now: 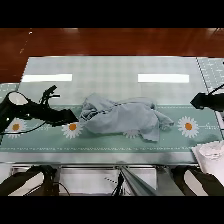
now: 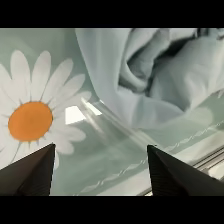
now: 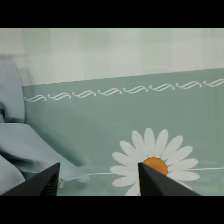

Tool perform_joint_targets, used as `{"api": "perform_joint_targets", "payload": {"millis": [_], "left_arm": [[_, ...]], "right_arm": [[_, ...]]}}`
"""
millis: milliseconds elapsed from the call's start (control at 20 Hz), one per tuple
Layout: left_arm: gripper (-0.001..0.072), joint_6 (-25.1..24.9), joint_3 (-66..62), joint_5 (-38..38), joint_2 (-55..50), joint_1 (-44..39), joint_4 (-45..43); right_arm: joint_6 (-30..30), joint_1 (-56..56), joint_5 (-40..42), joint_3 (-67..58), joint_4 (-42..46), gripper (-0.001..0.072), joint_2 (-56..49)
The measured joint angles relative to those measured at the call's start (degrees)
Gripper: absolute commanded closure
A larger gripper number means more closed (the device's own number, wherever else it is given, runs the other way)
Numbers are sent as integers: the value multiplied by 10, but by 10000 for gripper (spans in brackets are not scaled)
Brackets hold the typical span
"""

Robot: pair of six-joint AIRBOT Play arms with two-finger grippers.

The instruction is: Fold the shirts.

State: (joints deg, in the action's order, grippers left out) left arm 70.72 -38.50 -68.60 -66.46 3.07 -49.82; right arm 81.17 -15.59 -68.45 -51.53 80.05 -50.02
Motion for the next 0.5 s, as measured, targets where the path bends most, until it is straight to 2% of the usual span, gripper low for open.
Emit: {"api": "perform_joint_targets", "payload": {"millis": [250, 300, 350, 400, 500], "left_arm": [[49, -57, 18, 64, -74, -17, 122], [146, -68, 19, 77, -88, -25, 144], [421, -76, 20, 90, -102, -34, 165], [629, -82, 21, 99, -115, -42, 179], [657, -91, 22, 111, -136, -53, 200]], "right_arm": [[-17, -16, 3, 41, -57, 164, 0], [-18, -17, 2, 44, -65, 164, 0], [-19, -18, 2, 46, -73, 164, 0], [-19, -19, 0, 48, -78, 165, 0], [-21, -20, -4, 50, -85, 164, 0]]}}
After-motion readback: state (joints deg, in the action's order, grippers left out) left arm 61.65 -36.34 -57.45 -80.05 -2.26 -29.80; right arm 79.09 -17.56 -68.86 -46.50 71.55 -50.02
